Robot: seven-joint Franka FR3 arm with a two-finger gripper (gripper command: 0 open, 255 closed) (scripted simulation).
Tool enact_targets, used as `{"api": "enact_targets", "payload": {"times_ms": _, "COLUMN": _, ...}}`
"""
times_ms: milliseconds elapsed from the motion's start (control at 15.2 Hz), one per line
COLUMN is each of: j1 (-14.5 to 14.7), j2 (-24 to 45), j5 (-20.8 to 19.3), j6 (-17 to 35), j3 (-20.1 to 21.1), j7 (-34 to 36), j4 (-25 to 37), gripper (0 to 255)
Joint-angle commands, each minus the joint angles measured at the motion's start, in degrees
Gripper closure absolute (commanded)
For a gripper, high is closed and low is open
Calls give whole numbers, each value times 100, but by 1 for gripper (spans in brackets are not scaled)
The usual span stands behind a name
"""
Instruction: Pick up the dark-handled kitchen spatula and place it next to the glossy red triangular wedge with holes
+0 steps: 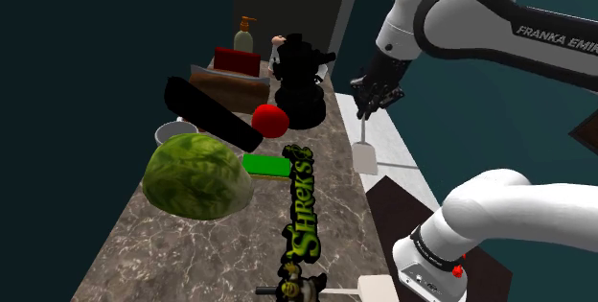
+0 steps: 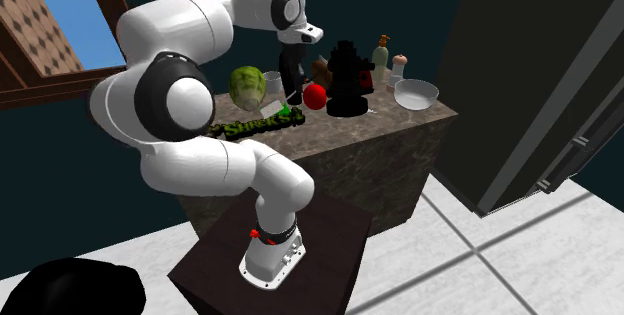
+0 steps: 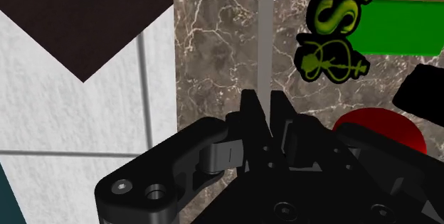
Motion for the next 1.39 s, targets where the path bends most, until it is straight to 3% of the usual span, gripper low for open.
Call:
{"api": "enact_targets", "payload": {"times_ms": 0, "j1": -154, "j2": 342, "j5": -127, "j6": 175, "j3": -57, "j7": -135, "j4": 158, "gripper": 255}}
{"api": "enact_targets", "payload": {"times_ms": 660, "j1": -848, "j2": 2360, "j5": -792, "j6": 798, "j3": -183, "j7": -547, "j4": 1498, "gripper": 255}}
{"api": "enact_targets", "payload": {"times_ms": 1320, "j1": -1220, "j2": 4526, "j5": -1554, "j6": 780, "j3": -213, "j7": -646, "j4": 3568, "gripper": 255}}
